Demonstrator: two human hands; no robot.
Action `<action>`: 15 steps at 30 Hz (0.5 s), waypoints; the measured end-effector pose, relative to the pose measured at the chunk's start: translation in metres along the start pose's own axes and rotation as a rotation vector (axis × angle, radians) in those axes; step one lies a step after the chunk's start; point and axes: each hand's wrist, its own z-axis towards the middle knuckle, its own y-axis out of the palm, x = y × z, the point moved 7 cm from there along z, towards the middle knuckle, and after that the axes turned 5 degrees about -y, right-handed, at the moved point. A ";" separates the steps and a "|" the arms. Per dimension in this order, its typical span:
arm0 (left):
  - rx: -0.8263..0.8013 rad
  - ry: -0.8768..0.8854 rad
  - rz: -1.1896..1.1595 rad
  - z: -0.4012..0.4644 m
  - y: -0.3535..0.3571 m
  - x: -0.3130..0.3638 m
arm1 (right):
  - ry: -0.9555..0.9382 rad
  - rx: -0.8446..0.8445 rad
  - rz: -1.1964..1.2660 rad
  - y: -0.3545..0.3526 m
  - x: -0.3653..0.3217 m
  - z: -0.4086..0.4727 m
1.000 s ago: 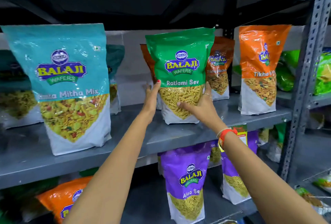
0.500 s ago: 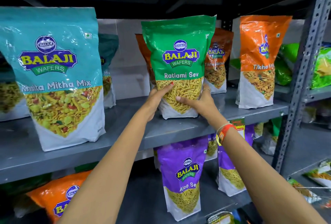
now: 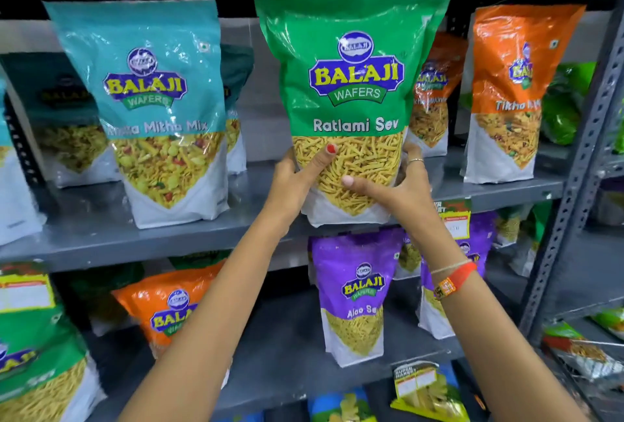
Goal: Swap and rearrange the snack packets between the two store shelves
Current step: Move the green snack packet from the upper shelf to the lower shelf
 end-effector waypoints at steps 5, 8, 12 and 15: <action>0.059 0.074 0.027 -0.065 -0.022 0.006 | -0.044 -0.034 0.078 0.017 -0.011 -0.061; 0.083 0.038 0.064 -0.099 -0.038 -0.013 | 0.008 -0.041 0.126 0.034 0.008 -0.100; 0.121 -0.100 0.109 -0.135 -0.066 -0.061 | 0.109 -0.074 0.163 0.064 0.051 -0.146; 0.096 -0.227 0.174 -0.153 -0.086 -0.110 | 0.176 -0.109 0.164 0.085 0.090 -0.175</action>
